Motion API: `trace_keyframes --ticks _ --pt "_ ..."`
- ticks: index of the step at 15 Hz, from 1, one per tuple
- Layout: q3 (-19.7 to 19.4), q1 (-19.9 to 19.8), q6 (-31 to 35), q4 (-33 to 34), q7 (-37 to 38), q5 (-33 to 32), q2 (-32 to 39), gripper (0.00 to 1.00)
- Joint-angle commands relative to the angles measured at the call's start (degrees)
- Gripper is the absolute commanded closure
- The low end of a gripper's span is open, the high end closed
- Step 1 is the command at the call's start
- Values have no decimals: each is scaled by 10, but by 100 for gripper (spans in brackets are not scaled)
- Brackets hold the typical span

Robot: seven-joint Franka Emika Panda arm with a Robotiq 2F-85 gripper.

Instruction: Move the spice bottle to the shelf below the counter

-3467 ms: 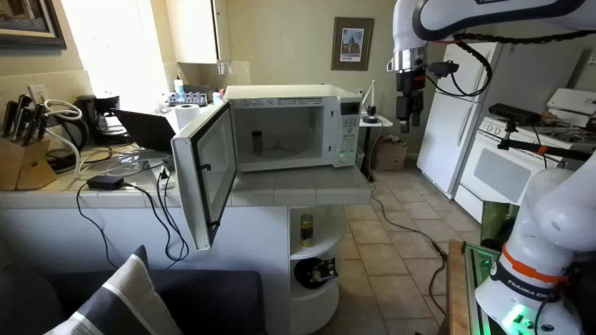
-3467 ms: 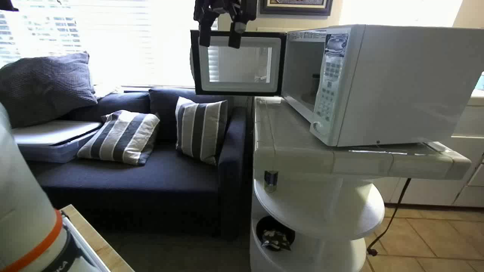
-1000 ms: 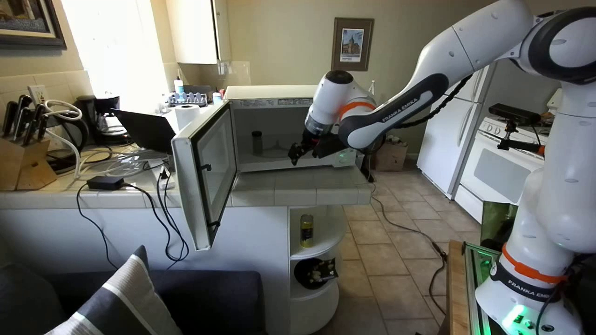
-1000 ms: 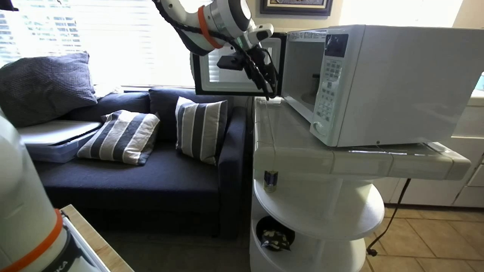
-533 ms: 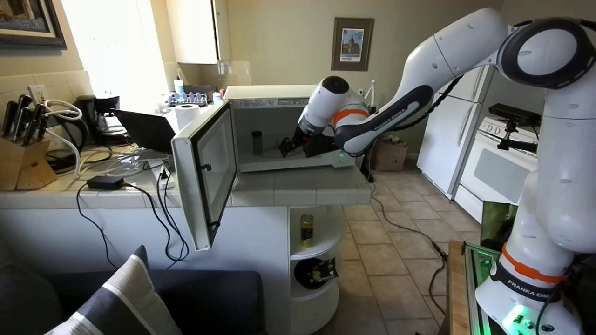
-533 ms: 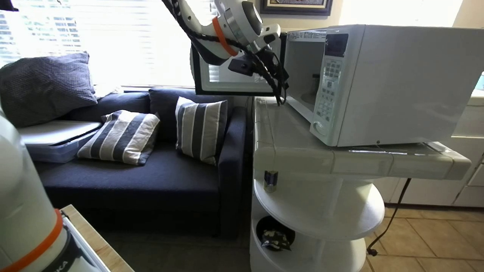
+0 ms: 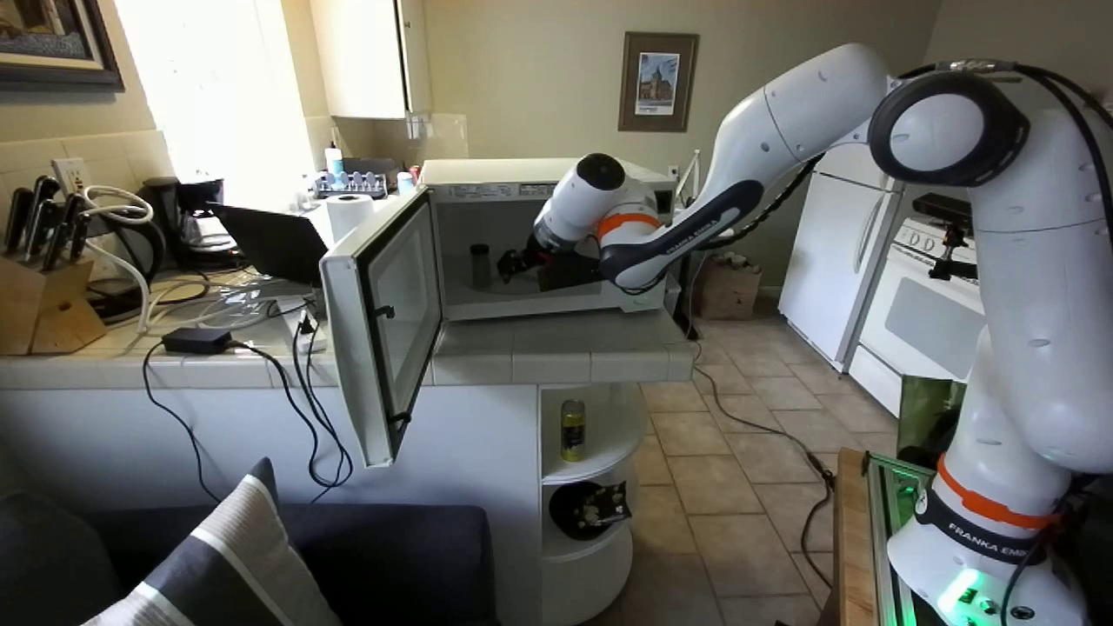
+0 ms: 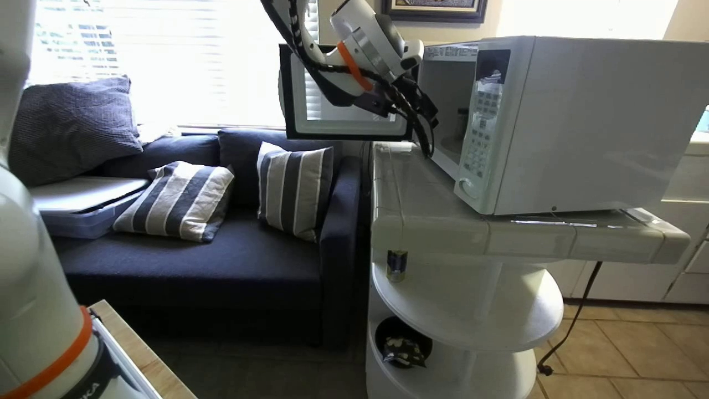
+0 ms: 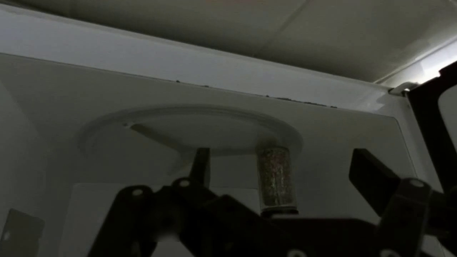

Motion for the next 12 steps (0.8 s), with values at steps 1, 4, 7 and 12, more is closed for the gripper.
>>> trace_keyframes --ticks 1,4,7,12 --pt "-42 32 13 97 85 -79 77 0" --pt "-61 40 4 150 112 -114 116 0" --pt "-76 44 8 190 122 -136 147 0" --pt "-71 35 0 194 99 -128 146 0"
